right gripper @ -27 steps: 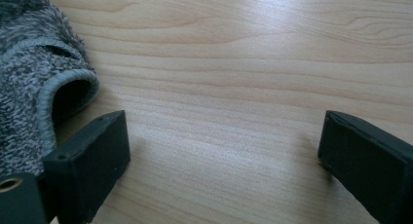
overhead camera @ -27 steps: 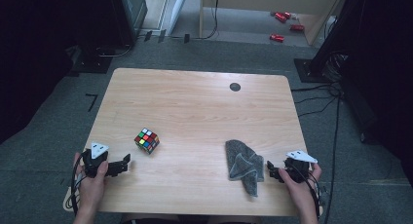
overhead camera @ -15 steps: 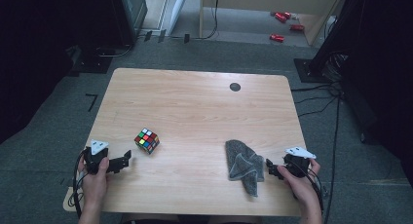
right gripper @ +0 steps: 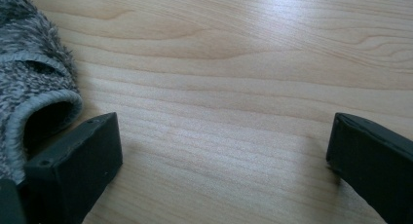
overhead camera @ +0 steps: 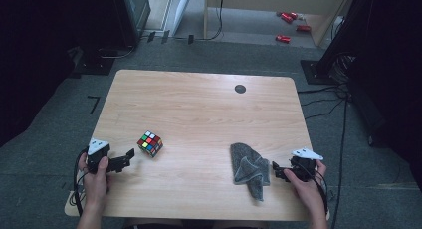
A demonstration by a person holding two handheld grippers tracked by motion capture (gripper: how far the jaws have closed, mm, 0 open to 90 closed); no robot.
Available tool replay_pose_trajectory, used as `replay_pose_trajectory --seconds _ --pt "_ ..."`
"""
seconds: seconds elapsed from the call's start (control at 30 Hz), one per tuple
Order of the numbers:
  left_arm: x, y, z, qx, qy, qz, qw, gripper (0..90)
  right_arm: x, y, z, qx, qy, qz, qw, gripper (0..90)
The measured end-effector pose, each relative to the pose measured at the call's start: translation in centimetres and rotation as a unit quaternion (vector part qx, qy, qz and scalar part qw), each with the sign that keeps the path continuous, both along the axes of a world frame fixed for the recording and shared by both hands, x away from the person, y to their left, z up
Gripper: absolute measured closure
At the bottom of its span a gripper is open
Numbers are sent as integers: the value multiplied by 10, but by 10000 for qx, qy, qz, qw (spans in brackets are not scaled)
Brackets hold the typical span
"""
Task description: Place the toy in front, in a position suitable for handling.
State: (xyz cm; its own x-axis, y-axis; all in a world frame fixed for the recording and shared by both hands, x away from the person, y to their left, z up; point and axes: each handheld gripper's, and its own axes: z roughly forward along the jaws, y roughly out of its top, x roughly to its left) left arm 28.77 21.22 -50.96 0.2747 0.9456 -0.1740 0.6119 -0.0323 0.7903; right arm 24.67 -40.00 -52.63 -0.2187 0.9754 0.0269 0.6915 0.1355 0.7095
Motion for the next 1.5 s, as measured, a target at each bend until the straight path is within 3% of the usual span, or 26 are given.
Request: replay_pose_trajectory --seconds 0.3,0.37,0.5,0.6,0.7,0.83,0.93,1.17,1.5 --pt "-2 -19 7 -155 -165 -438 9988 0 2 2 3 18 131 -273 9995 0" --pt "-2 -22 9 -151 -182 -496 9985 0 2 3 5 155 139 -311 9993 0" --pt "-2 -27 9 -210 -154 -596 9979 0 -2 8 21 385 -134 -460 9981 0" --pt "-1 -33 8 -183 -136 -684 9974 0 -4 12 28 429 -231 -424 9979 0" --pt "0 -40 6 -128 -103 -752 9970 0 -7 19 36 445 -370 -295 9979 0" --pt "0 -45 6 -32 -91 -823 9966 0 -10 31 47 811 -539 -107 9952 0" --pt "1 -49 4 -16 -59 -870 9962 0 -12 46 53 820 -618 110 9947 0" --pt "3 -55 1 160 8 -914 9957 0 -12 69 56 791 -625 442 9939 0" --pt "6 -60 -1 289 139 -931 9951 0 -14 103 50 722 -446 1038 9910 0"
